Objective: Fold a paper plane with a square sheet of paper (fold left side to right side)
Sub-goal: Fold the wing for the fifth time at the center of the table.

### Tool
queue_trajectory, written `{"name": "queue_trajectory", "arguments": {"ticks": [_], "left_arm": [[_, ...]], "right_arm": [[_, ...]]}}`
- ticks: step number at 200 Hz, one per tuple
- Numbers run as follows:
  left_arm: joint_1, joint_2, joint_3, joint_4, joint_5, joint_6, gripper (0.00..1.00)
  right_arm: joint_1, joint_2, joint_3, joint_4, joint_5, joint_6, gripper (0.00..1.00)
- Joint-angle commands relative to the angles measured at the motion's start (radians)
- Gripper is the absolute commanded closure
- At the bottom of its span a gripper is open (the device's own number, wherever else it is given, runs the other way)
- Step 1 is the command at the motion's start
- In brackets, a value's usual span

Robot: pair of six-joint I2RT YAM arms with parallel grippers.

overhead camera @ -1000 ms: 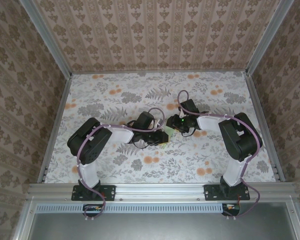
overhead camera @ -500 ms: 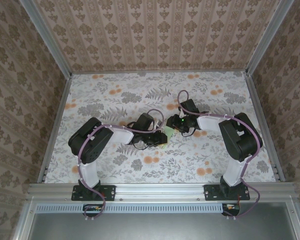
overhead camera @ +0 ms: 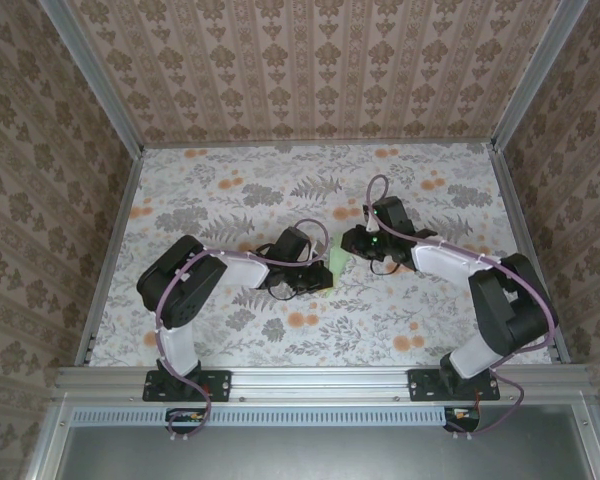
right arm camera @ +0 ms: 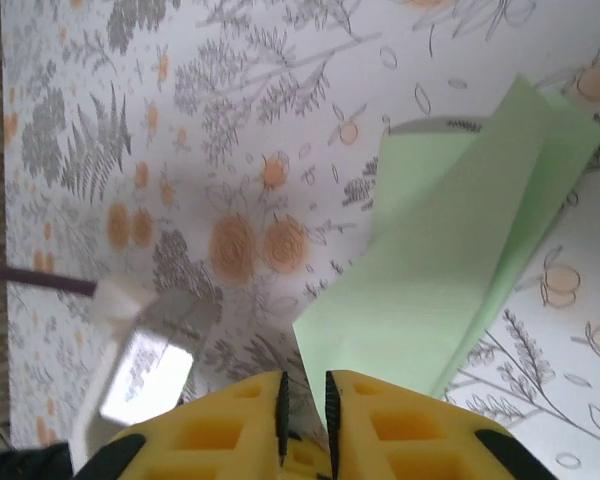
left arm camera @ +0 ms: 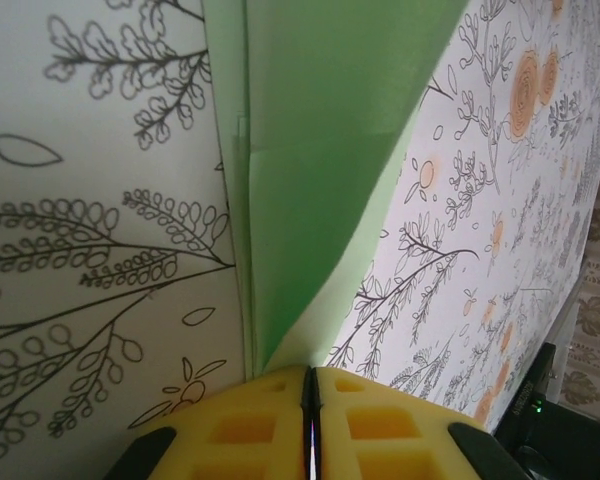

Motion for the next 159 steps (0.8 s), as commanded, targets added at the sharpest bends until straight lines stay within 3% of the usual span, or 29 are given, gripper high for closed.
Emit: {"name": "queue_trajectory", "arguments": {"ticks": [1, 71, 159], "left_arm": [[-0.018, 0.03, -0.021, -0.157, -0.067, 0.011, 0.89], [-0.019, 0.027, -0.02, -0.174, -0.073, 0.016, 0.9], [-0.019, 0.031, -0.01, -0.189, -0.07, 0.023, 0.91]], "right_arm": [[0.021, -0.003, -0.064, 0.045, -0.05, -0.002, 0.85], [0.033, 0.137, -0.044, 0.14, -0.092, -0.009, 0.91], [0.032, 0.227, 0.024, 0.074, -0.036, -0.075, 0.92]]}}
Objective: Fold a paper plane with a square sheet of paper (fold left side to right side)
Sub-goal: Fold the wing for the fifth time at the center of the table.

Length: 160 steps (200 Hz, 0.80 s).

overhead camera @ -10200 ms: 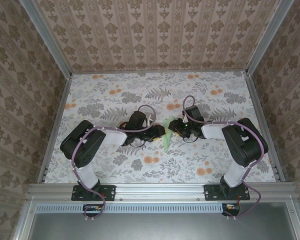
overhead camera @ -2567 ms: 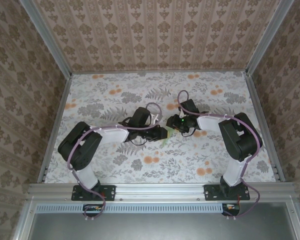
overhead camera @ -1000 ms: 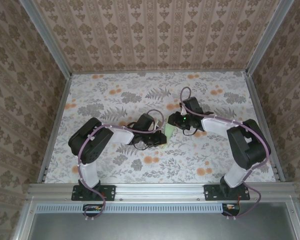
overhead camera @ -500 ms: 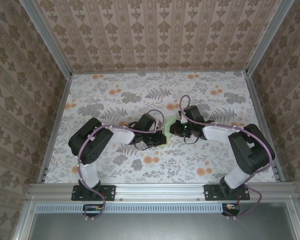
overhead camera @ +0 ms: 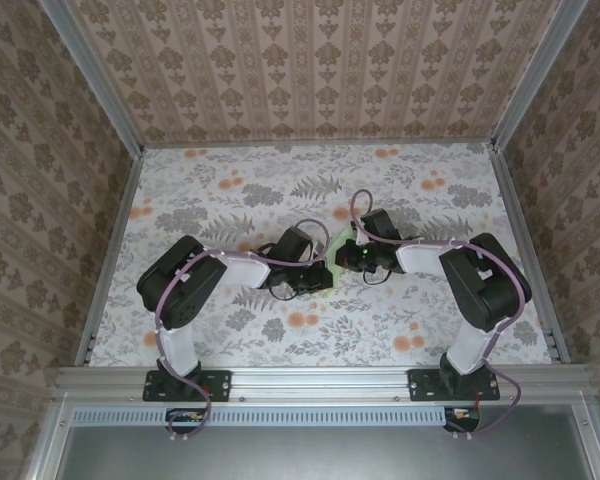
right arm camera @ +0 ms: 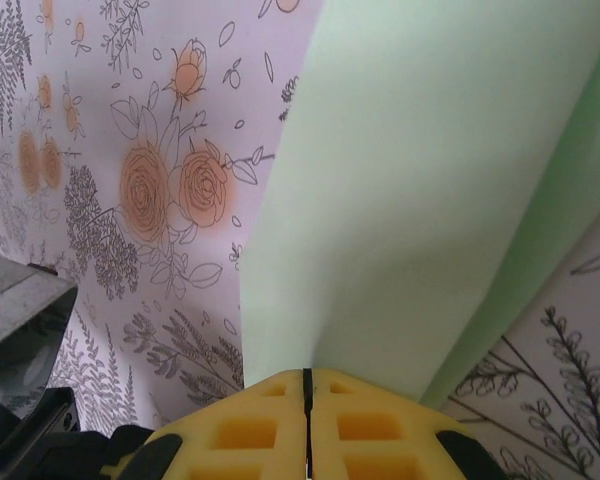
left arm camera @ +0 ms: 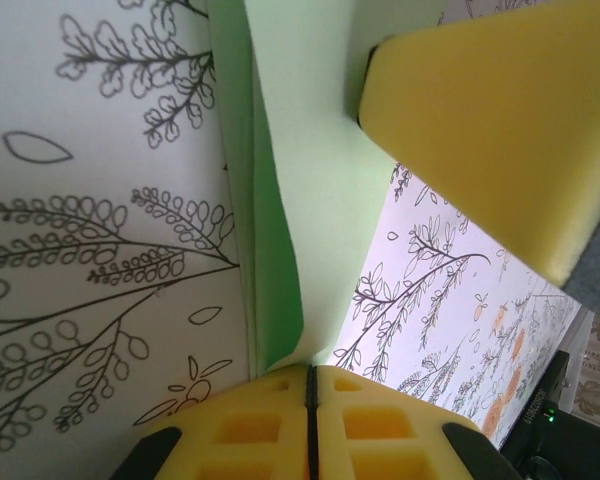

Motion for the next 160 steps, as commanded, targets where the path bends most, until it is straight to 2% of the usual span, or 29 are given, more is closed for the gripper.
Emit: {"name": "queue_trajectory", "arguments": {"ticks": [1, 49, 160], "left_arm": [[-0.009, 0.035, -0.021, -0.158, -0.043, 0.023, 0.91], [-0.008, 0.038, -0.02, -0.161, -0.042, 0.022, 0.91], [-0.009, 0.046, -0.022, -0.17, -0.042, 0.023, 0.92]], "right_arm": [[0.005, 0.032, 0.031, -0.034, 0.03, -0.043, 0.92], [0.003, 0.054, 0.047, -0.075, 0.073, -0.071, 0.92], [-0.061, 0.111, 0.098, -0.082, 0.058, -0.12, 0.92]]}}
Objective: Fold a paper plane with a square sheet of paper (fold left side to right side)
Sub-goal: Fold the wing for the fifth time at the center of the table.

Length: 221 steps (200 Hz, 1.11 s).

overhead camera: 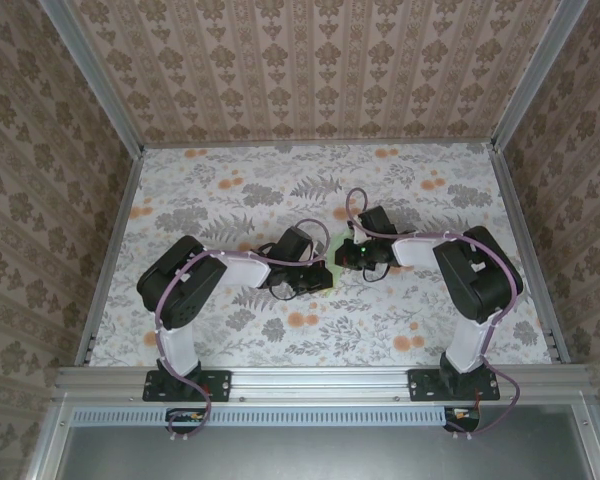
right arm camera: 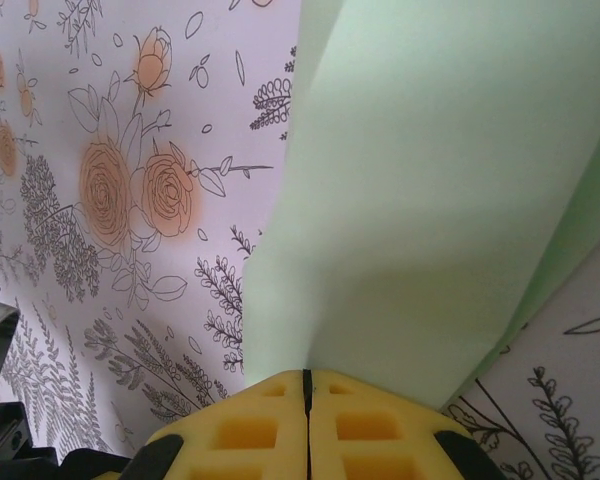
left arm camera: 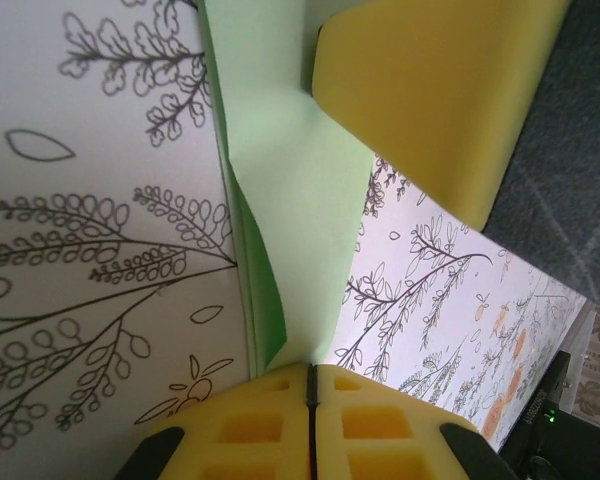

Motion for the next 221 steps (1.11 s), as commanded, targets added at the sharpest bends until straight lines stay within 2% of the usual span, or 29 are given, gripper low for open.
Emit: {"name": "queue_trajectory", "arguments": {"ticks": [1, 221], "left_arm": [[-0.009, 0.046, -0.026, -0.16, -0.04, 0.023, 0.92], [-0.009, 0.049, -0.034, -0.157, -0.041, 0.018, 0.93]], "right_arm": [[-0.041, 0.046, 0.033, -0.009, 0.068, -0.037, 0.92], [-0.221, 0.189, 0.228, -0.032, -0.082, -0.08, 0.93]]}}
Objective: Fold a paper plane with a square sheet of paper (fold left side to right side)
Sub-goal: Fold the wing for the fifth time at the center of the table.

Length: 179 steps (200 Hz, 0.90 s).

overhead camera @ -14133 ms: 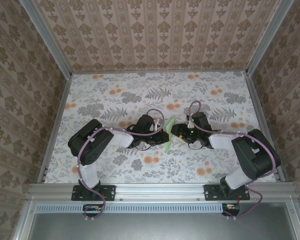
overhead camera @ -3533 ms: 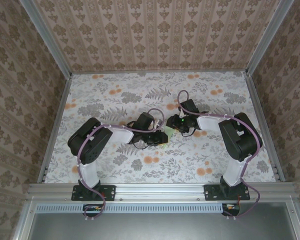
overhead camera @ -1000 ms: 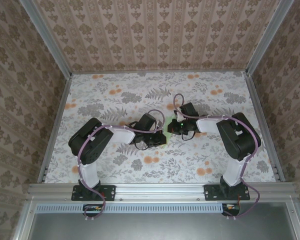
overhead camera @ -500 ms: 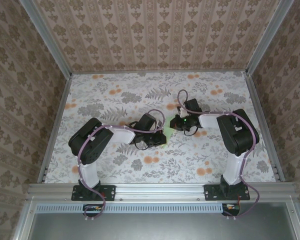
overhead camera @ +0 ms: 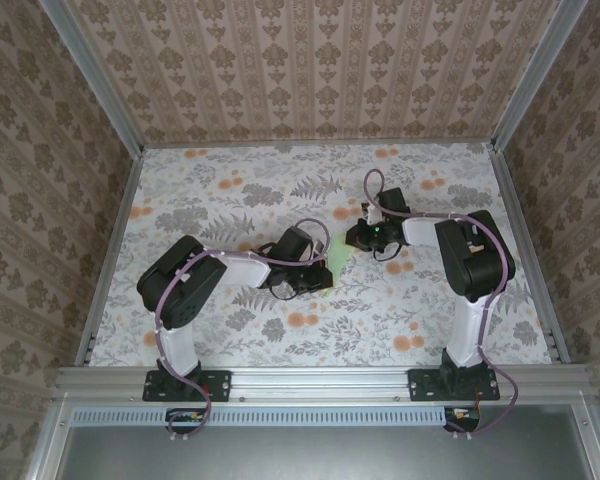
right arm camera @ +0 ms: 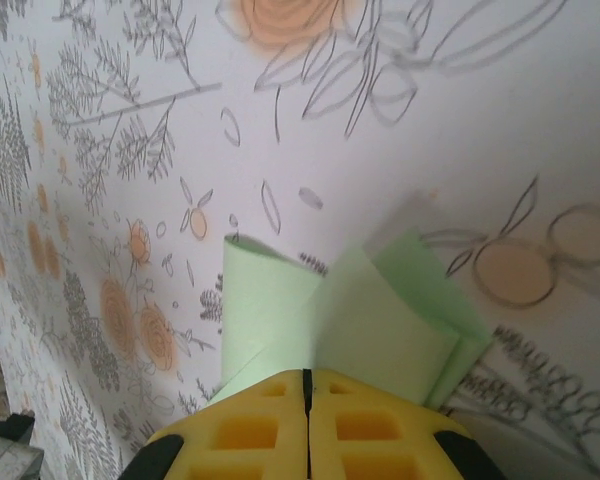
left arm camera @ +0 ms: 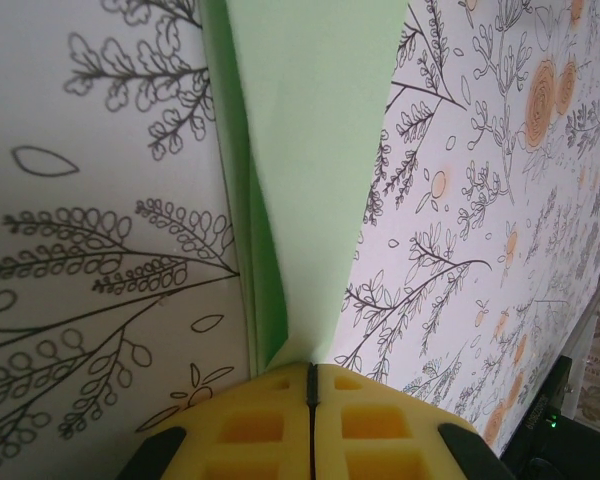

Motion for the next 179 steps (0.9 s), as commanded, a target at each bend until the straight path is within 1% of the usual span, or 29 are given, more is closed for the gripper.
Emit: {"name": "queue_trajectory", "arguments": {"ticks": [1, 64, 94, 116, 132, 152, 179], "left_arm": [[-0.009, 0.049, -0.035, -0.158, -0.034, 0.019, 0.93], [-0.009, 0.047, -0.036, -0.156, -0.034, 0.018, 0.93], [-0.01, 0.044, -0.036, -0.152, -0.034, 0.018, 0.93], [-0.009, 0.041, -0.035, -0.15, -0.035, 0.018, 0.93], [-0.009, 0.038, -0.034, -0.146, -0.038, 0.018, 0.93], [-0.01, 0.036, -0.033, -0.147, -0.043, 0.016, 0.93], [-0.011, 0.035, -0.031, -0.149, -0.044, 0.016, 0.93]], "right_arm": [[-0.044, 0.041, 0.056, 0.003, 0.065, -0.032, 0.93], [-0.074, 0.097, 0.126, -0.019, 0.057, -0.04, 0.93], [-0.087, 0.082, 0.154, -0.032, 0.062, -0.041, 0.92], [-0.089, 0.019, 0.158, -0.059, 0.077, -0.052, 0.92], [-0.086, -0.051, 0.123, -0.06, 0.076, -0.05, 0.92], [-0.063, -0.14, 0.043, -0.056, 0.076, -0.035, 0.92], [-0.008, -0.24, -0.106, 0.016, 0.072, 0.024, 0.92]]}}
